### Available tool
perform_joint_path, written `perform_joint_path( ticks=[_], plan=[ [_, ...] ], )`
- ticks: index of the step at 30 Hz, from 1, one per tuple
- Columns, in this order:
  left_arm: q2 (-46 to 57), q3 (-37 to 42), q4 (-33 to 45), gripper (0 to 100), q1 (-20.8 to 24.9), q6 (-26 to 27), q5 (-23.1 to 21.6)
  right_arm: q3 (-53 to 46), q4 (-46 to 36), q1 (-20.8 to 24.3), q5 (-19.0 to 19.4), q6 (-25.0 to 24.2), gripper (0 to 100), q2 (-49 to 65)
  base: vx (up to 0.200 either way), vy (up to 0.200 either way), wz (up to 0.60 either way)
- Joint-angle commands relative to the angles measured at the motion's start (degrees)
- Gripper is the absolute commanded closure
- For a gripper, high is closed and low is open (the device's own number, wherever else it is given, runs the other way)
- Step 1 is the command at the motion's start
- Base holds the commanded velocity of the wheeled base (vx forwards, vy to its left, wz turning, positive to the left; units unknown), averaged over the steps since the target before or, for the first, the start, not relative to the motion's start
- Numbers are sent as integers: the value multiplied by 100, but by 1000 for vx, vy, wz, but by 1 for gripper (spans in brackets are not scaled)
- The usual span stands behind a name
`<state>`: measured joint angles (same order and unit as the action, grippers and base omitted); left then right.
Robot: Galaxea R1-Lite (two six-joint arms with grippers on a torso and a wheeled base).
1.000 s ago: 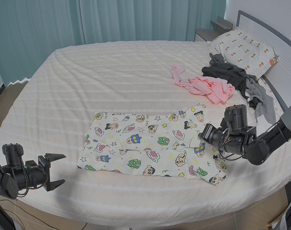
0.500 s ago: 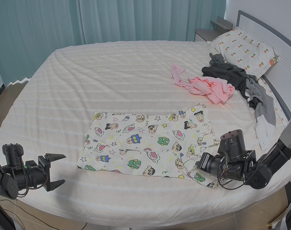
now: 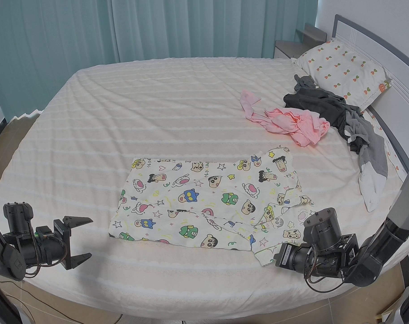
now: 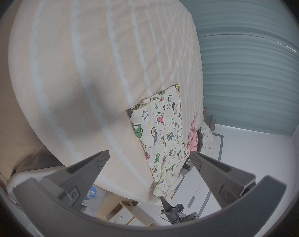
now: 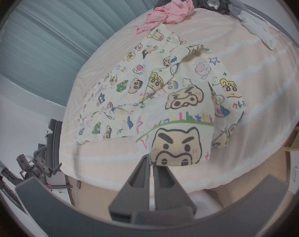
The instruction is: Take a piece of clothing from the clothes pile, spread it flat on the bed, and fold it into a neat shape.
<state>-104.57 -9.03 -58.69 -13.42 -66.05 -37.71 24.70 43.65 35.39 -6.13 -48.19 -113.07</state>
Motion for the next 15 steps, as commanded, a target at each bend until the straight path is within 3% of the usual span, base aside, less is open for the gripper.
perform_joint_path(
  ticks=[1, 4, 5, 12, 15],
  plan=[
    [-11, -2, -3, 0, -3, -5, 0, -35, 3, 47, 7, 3, 100, -233, 0, 0, 0],
    [-11, -2, -3, 0, -3, -5, 0, -26, 3, 82, 7, 3, 100, -348, 0, 0, 0],
    [-11, -2, -3, 0, -3, -5, 0, -35, 3, 82, -2, -6, 0, -348, 0, 0, 0],
    [-19, -2, -3, 0, -3, -5, 9, -440, 398, 144, 24, -182, 0, 118, 0, 0, 0],
    [-19, -2, -3, 0, -3, -5, 9, -1046, 855, 152, 42, -147, 0, 830, 0, 0, 0]
  ],
)
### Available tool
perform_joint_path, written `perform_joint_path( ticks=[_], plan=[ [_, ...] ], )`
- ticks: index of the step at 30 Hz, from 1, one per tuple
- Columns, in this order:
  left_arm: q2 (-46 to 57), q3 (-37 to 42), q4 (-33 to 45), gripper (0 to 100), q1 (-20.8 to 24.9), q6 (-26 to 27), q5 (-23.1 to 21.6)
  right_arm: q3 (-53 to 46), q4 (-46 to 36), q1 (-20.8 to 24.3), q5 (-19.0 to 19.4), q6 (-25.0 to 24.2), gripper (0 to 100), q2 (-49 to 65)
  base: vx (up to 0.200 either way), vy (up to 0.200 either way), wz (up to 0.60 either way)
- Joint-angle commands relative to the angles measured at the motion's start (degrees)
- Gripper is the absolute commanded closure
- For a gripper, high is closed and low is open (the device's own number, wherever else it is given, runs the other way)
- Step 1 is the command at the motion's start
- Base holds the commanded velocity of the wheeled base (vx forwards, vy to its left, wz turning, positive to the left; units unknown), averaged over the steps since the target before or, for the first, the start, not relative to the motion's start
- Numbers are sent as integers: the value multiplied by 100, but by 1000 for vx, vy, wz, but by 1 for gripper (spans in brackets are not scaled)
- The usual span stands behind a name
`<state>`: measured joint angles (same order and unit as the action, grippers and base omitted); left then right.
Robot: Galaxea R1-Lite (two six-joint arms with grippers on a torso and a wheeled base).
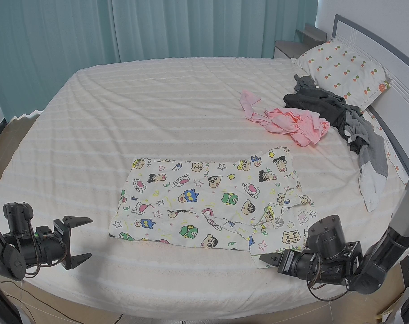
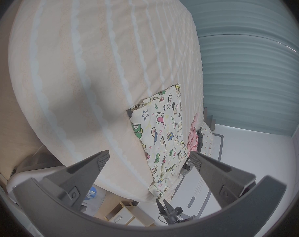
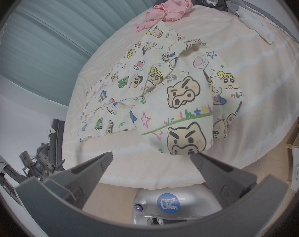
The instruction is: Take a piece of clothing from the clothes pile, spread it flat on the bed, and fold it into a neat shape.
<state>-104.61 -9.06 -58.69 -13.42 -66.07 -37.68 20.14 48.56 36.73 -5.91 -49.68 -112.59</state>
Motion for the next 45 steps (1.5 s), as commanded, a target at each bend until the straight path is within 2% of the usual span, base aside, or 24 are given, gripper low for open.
perform_joint_path(
  ticks=[1, 4, 6, 9, 12, 15, 18, 19, 20, 21, 22, 26, 29, 33, 42, 45],
  plan=[
    [-7, 0, -3, 0, -3, -2, 6, -608, 374, 10, 29, 2, 0, 809, 0, 0, 0],
    [-16, 0, -3, 0, 6, -2, 24, -889, 436, -280, 178, 107, 0, 1424, 0, 0, 0],
    [-16, 0, -3, 0, 6, -2, 24, -950, 444, -729, 451, 406, 0, 1486, 0, 0, 0],
    [-16, 0, -3, 0, 6, -2, 24, -950, 471, -1599, 1180, 1092, 0, 1415, 0, 0, 0],
    [-16, 0, -3, 0, 6, 7, 24, -906, 462, -2170, 1997, 1514, 0, 1336, 0, 0, 0],
    [-25, -8, -3, 0, 15, 16, 24, -704, 497, -2653, 2648, 1979, 0, 897, 0, 0, 0],
    [-25, 0, -3, 0, 6, 103, 24, -529, 515, -2961, 3193, 2586, 0, 405, 0, 0, 0],
    [-25, 0, -3, 0, 6, 103, 24, -529, 515, -2961, 3193, 2586, 0, 405, 0, 0, 0],
    [-51, 0, -3, 0, 15, 103, 24, -353, 594, -3146, 3588, 3078, 0, -8, 0, 0, 0],
    [-51, 0, -3, 0, 15, 103, 24, -344, 602, -3146, 3597, 3087, 0, -17, 0, 0, 0],
    [-51, 0, -3, 0, 24, 103, 24, -230, 708, -3278, 3817, 3350, 0, -351, 0, 0, 0],
    [-60, 0, -3, 0, 24, 112, 24, 52, 989, -3330, 3984, 3588, 0, -896, 0, 0, 0],
    [-60, 0, -3, 0, 24, 112, 24, 219, 1016, -3295, 4045, 3588, 0, -1010, 0, 0, 0],
    [-60, 0, -3, 0, 24, 112, 24, 500, 1007, -3269, 4327, 3579, 0, -1142, 0, 0, 0],
    [-60, 0, -3, 0, 33, 112, 24, 755, 1007, -3313, 4362, 3588, 0, -1371, 0, 0, 0],
    [-60, 0, -3, 0, 24, 121, 24, 763, 1007, -3295, 4502, 3597, 0, -1441, 0, 0, 0]
  ],
)
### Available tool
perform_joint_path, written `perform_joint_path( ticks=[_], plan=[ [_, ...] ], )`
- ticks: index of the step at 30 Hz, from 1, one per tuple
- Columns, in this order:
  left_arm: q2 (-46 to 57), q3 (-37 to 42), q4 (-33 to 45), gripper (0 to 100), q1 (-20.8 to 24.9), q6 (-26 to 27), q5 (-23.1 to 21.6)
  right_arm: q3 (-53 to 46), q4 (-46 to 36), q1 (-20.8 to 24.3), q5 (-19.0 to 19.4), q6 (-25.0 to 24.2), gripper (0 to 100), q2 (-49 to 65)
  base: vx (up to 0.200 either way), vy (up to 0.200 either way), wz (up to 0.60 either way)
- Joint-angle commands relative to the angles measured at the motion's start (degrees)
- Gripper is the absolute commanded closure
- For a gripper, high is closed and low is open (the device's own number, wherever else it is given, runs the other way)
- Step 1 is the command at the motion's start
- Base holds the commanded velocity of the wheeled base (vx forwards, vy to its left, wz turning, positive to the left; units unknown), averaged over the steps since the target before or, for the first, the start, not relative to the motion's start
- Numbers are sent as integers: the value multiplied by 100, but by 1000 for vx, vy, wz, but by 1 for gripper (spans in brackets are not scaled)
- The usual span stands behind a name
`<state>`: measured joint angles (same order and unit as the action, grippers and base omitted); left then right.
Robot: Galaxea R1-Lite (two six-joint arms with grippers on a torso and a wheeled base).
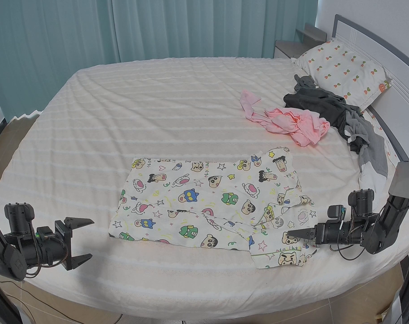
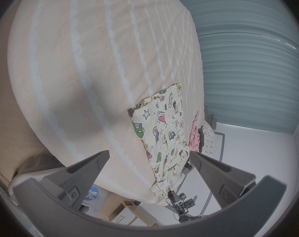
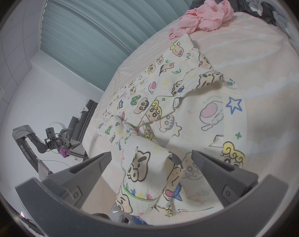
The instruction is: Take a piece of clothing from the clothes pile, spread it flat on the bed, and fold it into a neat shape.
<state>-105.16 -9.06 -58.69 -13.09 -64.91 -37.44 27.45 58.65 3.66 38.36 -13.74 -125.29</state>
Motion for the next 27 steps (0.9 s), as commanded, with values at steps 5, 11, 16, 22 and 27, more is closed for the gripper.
perform_joint_path(
  ticks=[5, 11, 16, 22, 27],
  plan=[
    [-5, 0, -3, 0, 0, -4, 0, 14, 33, -23, 286, -15, 100, -162, 0, 0, 0],
    [-5, 0, -3, 0, 0, -4, 0, -109, 77, -172, 646, -15, 100, -48, 0, 0, 0],
    [-5, 0, -3, 0, -9, 5, 0, -135, 393, -216, 769, -76, 100, -21, 0, 0, 0],
    [-5, 0, -3, 0, 0, -4, 0, -56, 1166, -199, 708, -489, 100, 23, 0, 0, 0],
    [-5, 0, -3, 0, 0, -4, 0, 225, 1307, -181, 585, -604, 100, 23, 0, 0, 0]
  ],
)
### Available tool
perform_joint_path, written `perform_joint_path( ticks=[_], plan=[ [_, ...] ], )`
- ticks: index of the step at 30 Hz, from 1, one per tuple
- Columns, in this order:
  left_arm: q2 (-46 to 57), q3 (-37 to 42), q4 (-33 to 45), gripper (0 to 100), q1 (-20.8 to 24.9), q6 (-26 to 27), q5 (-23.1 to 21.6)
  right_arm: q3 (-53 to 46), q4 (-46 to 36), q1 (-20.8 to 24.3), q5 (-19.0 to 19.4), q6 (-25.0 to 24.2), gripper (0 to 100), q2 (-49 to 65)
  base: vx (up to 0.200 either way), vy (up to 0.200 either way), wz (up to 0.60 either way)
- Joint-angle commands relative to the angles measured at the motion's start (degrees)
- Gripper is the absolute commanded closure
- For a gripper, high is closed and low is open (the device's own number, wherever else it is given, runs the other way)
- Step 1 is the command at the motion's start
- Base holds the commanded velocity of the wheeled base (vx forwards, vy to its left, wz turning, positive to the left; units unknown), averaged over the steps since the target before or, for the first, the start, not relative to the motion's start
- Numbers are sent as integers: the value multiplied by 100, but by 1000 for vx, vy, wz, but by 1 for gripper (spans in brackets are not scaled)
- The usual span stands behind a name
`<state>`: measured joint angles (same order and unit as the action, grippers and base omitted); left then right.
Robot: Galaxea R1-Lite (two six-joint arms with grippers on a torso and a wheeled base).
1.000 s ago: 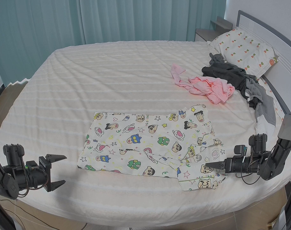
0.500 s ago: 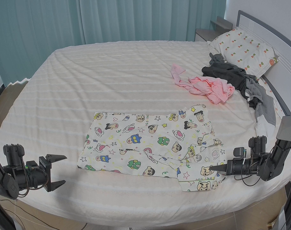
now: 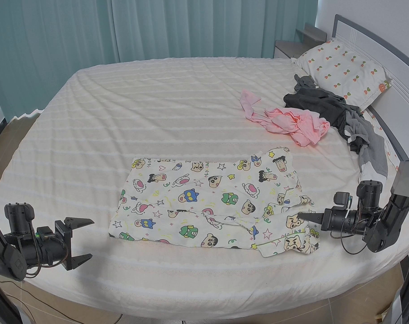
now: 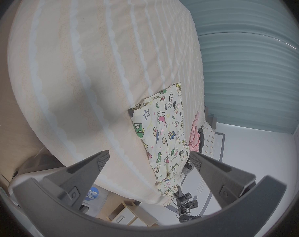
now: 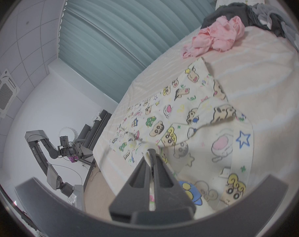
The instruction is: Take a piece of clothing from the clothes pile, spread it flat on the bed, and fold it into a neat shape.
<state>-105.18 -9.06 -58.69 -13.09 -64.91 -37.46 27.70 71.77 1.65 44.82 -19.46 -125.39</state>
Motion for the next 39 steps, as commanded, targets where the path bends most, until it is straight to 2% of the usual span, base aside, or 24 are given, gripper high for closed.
perform_joint_path(
  ticks=[1, 11, 18, 34, 35, 39],
  plan=[
    [-2, 0, -3, 0, 0, -4, 2, 263, -14, 11, -97, -32, 100, 24, 0, 0, 0],
    [-2, 0, -3, 0, 0, 5, 2, 1045, -602, -33, -369, -14, 100, -196, 0, 0, 0],
    [-11, 0, -3, 0, 0, 5, 2, 1194, -620, -94, -440, -6, 100, -636, 0, 0, 0],
    [-11, 0, -3, 0, 17, 5, 11, 1194, -629, -226, -431, 12, 100, -838, 0, 0, 0],
    [-11, 0, -3, 0, 17, 5, 11, 1194, -629, -226, -431, 12, 0, -838, 0, 0, 0],
    [-11, 0, -3, 0, 17, 5, 2, 1159, -611, -226, -510, 3, 0, -750, 0, 0, 0]
  ],
)
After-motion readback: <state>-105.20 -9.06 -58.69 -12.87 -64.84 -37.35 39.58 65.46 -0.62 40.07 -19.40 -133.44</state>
